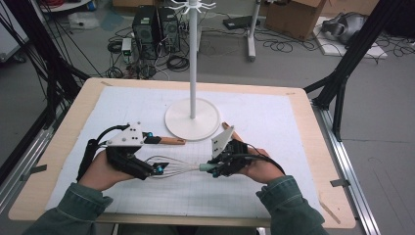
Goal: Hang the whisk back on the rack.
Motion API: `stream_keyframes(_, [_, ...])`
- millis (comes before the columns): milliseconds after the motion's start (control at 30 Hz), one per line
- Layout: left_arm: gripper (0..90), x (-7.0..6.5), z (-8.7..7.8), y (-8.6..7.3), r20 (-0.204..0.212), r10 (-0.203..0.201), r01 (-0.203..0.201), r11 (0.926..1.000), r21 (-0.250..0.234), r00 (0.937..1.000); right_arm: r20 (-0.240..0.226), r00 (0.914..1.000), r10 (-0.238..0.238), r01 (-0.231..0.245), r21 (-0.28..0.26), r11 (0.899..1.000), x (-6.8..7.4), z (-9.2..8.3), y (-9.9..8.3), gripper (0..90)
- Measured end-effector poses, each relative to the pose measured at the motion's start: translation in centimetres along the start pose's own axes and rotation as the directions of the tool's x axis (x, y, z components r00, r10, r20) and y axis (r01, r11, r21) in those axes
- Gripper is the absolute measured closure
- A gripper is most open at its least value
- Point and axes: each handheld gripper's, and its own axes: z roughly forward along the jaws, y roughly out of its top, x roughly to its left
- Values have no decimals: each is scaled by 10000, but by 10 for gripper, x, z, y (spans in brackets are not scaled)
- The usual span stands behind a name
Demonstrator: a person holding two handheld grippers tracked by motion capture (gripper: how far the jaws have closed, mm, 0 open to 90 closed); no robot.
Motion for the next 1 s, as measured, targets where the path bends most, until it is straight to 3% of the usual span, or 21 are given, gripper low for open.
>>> stream_keyframes(200, [271,-3,10,8,205,373,-381,9985,383,9991,-49,9998,-183,183,-13,9998,0,5,11,690])
stream_keyframes(367, [319,-8,26,15,666,871,-922,9926,793,9940,-90,9993,-353,353,26,9994,2,9,19,690])
stream_keyframes(500, [332,-11,37,16,857,1036,-1124,9881,1052,9909,-74,9991,-420,420,41,9991,2,11,23,689])
stream_keyframes(1000, [392,-13,55,15,1078,1183,-1350,9772,1638,9871,-134,9986,-505,506,14,9987,3,14,37,690])
